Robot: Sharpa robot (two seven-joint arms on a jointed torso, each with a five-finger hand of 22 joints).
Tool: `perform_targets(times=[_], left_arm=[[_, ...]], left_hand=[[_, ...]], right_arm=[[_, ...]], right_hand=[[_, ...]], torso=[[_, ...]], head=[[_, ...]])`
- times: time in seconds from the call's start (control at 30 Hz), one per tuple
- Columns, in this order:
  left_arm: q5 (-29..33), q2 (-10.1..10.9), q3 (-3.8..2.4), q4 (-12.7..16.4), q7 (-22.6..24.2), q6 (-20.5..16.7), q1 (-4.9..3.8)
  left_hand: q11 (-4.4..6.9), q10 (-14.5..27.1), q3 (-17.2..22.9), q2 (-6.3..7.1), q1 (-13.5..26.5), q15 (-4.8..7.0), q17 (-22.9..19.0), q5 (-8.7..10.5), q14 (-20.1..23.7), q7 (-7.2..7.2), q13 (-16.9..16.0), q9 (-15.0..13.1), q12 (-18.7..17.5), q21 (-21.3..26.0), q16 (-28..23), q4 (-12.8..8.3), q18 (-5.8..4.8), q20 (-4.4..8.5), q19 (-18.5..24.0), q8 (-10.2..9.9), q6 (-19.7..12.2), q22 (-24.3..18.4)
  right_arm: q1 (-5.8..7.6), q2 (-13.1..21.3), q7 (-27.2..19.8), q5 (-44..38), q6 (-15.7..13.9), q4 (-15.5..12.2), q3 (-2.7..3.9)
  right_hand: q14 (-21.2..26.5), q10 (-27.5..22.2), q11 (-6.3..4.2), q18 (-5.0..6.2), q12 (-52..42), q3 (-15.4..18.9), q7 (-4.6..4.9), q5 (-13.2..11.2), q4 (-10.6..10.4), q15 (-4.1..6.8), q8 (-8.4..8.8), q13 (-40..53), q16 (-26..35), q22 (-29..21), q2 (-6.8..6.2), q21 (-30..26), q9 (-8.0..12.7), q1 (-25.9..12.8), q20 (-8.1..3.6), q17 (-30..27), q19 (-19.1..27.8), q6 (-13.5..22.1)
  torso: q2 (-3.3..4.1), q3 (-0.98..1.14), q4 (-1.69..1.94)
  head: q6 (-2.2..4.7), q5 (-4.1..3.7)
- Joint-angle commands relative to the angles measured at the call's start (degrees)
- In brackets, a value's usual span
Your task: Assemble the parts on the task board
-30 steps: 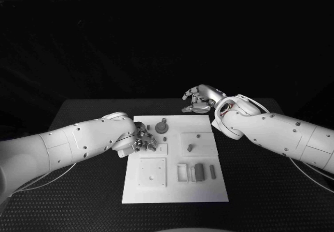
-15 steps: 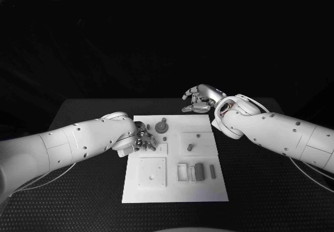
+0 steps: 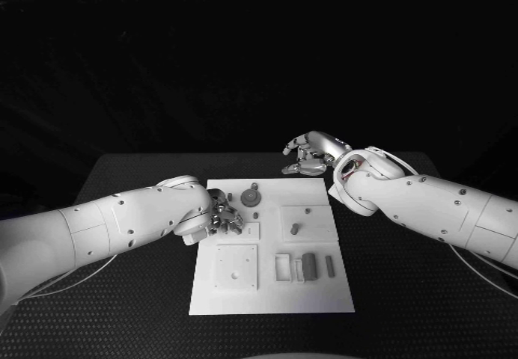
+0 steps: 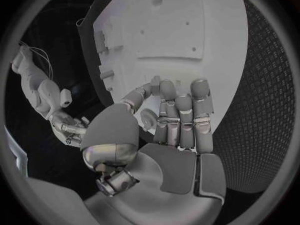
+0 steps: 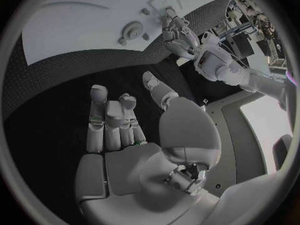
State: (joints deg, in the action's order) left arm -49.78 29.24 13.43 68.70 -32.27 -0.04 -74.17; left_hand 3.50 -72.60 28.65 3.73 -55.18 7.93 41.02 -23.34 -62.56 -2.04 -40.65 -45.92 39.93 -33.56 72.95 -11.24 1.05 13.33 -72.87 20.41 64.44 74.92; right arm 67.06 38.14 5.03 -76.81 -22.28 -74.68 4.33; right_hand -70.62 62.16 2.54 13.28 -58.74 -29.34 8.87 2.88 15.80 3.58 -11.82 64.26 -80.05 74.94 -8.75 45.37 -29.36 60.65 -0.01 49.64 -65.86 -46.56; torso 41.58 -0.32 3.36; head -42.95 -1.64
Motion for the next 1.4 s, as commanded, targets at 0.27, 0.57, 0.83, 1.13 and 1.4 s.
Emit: perform_targets(times=[0.27, 0.57, 0.83, 1.13, 1.4], left_arm=[[-0.63, 1.39, 0.14, 1.67, -0.20, -2.70, 0.20], [-0.87, 3.80, 0.13, 4.46, -0.44, -4.42, 0.16], [-1.86, 4.31, 0.13, 5.56, -0.28, -5.89, 0.16], [-2.39, 4.00, 0.14, 6.23, 0.24, -8.52, 0.17], [-6.84, 3.86, 0.14, 6.92, 0.27, -8.85, 0.18]], left_hand=[[0.28, -0.36, 5.45, -1.62, -1.94, 1.30, 0.00, -0.86, -0.69, -0.07, -0.09, -0.13, 0.48, -0.51, 0.41, -5.01, 1.57, 1.10, -0.84, 0.48, 0.79, 1.36], [0.37, -0.50, 5.53, -1.44, -1.99, 1.40, -0.06, -1.20, -0.80, 0.02, -0.10, -0.14, 0.60, -0.74, 0.55, -5.03, 1.58, 1.20, -0.92, 0.54, 0.98, 1.35], [0.39, -0.54, 5.56, -1.38, -2.00, 1.43, -0.08, -1.31, -0.83, 0.04, -0.09, -0.14, 0.63, -0.81, 0.59, -5.02, 1.57, 1.22, -0.93, 0.55, 1.03, 1.34], [0.43, -0.62, 5.58, -1.27, -2.00, 1.47, -0.13, -1.39, -0.90, 0.08, -0.08, -0.14, 0.67, -0.90, 0.64, -4.99, 1.57, 1.26, -0.97, 0.58, 1.12, 1.32], [0.46, -0.67, 5.62, -1.20, -2.01, 1.50, -0.18, -1.42, -0.95, 0.10, -0.06, -0.14, 0.69, -0.95, 0.65, -4.97, 1.58, 1.29, -1.01, 0.59, 1.18, 1.30]], right_arm=[[-0.02, 0.21, -0.29, -0.08, 0.58, 0.01, 0.03], [-0.03, 0.38, -0.26, 0.05, 0.60, -0.01, 0.02], [-0.14, 0.36, -0.27, 0.06, 0.60, 0.25, 0.02], [-0.18, 0.38, -0.27, 0.07, 0.61, 0.20, 0.02], [-0.21, 0.38, -0.29, 0.10, 0.66, 0.22, 0.02]], right_hand=[[0.47, -0.38, 0.14, 1.72, -0.26, 0.04, 0.38, -0.09, -0.19, 0.06, -0.11, -0.10, 0.27, 0.86, -0.07, -0.18, 0.07, -0.56, -0.38, -0.10, -0.17, -0.07], [0.47, -0.40, 0.14, 1.72, -0.28, 0.04, 0.38, -0.09, -0.22, 0.06, -0.12, -0.12, 0.27, 0.86, -0.07, -0.19, 0.08, -0.61, -0.37, -0.10, -0.17, -0.07], [0.47, -0.41, 0.14, 1.72, -0.30, 0.03, 0.38, -0.09, -0.22, 0.06, -0.13, -0.14, 0.27, 0.86, -0.08, -0.19, 0.07, -0.60, -0.37, -0.11, -0.17, -0.08], [0.47, -0.42, 0.13, 1.72, -0.33, 0.03, 0.38, -0.09, -0.22, 0.07, -0.14, -0.17, 0.27, 0.87, -0.08, -0.20, 0.07, -0.61, -0.37, -0.11, -0.18, -0.09], [0.47, -0.43, 0.13, 1.72, -0.35, 0.02, 0.38, -0.09, -0.22, 0.07, -0.15, -0.19, 0.27, 0.87, -0.07, -0.21, 0.07, -0.62, -0.37, -0.11, -0.18, -0.09]], torso=[[0.01, -0.01, 0.00], [-0.07, -0.04, 0.10], [-0.02, -0.07, 0.02], [-0.01, -0.02, 0.02], [-0.02, -0.01, 0.02]], head=[[-0.13, -0.07], [-0.22, -0.11], [-0.13, -0.09], [-0.09, -0.04], [-0.11, 0.00]])
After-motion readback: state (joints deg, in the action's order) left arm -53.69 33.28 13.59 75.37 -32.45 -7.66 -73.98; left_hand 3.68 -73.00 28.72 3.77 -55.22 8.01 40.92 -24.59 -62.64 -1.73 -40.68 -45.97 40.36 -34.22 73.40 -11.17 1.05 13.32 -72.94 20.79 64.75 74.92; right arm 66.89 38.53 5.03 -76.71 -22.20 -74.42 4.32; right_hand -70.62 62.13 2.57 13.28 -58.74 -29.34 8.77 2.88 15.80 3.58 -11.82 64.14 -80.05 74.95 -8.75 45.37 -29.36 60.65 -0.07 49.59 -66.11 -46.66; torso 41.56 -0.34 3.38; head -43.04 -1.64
